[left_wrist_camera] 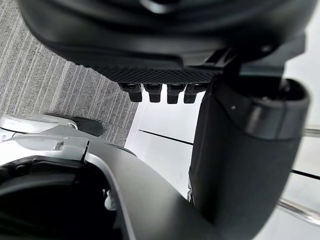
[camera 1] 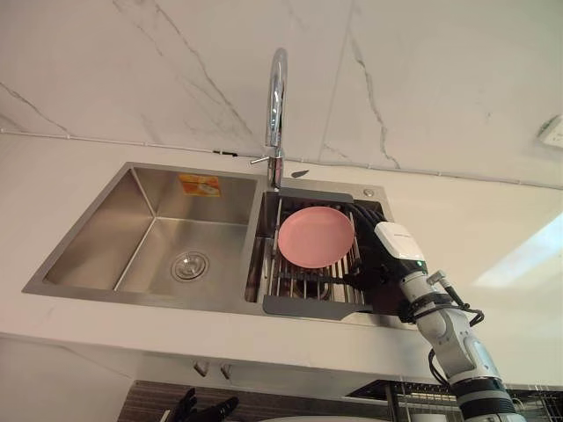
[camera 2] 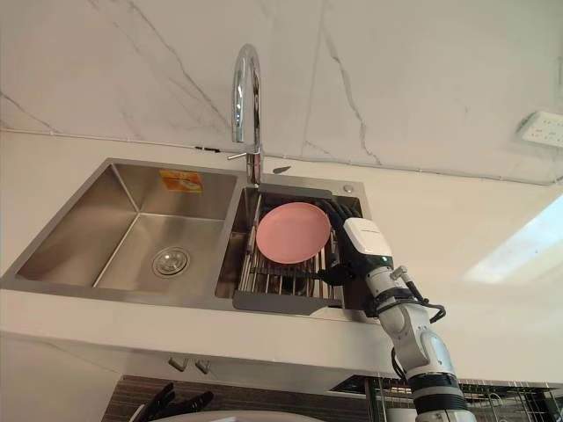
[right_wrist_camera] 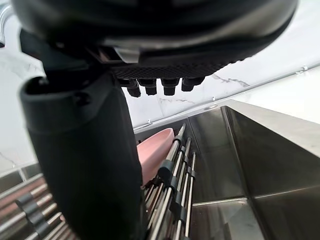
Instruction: Walk over to the sink, pick up the cup, carry it to the dishwasher, place the cup inside the dishwasher, then close the dishwasher door
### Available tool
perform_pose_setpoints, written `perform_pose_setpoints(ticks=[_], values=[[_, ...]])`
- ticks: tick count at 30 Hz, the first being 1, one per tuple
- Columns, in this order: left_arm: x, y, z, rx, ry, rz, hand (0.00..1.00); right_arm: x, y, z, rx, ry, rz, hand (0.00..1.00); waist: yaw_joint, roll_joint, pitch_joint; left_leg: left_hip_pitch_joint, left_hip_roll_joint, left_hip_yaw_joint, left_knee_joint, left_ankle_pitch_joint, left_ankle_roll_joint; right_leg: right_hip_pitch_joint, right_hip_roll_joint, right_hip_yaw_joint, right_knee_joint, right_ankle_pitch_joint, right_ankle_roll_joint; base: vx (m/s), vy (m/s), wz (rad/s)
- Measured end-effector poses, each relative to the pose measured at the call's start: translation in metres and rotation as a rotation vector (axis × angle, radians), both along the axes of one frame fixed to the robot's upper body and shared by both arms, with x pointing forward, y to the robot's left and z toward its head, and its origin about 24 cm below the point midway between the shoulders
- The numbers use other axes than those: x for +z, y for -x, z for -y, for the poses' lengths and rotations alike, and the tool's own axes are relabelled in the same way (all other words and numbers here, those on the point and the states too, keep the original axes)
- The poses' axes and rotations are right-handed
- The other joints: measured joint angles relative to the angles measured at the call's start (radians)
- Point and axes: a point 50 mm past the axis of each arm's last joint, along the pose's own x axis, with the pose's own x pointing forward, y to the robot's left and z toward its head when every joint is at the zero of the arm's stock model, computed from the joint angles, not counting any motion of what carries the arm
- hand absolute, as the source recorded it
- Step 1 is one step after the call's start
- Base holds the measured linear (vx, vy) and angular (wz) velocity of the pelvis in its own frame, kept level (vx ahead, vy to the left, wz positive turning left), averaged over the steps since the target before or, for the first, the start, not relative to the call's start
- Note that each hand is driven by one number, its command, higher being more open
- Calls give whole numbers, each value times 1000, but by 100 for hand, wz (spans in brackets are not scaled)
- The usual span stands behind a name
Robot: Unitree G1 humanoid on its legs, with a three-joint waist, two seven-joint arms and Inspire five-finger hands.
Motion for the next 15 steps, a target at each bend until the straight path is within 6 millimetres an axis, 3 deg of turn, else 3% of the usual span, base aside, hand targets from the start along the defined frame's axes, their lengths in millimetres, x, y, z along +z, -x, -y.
perform_pose_setpoints(ticks=[15], values=[[0,-2,2,-8,15,13,100,6,-18,-3,-2,103,54,100,4,9,9,-3,-10,-12,0,3,3,9,-8,-11,-11,6,8,-12,-3,2]])
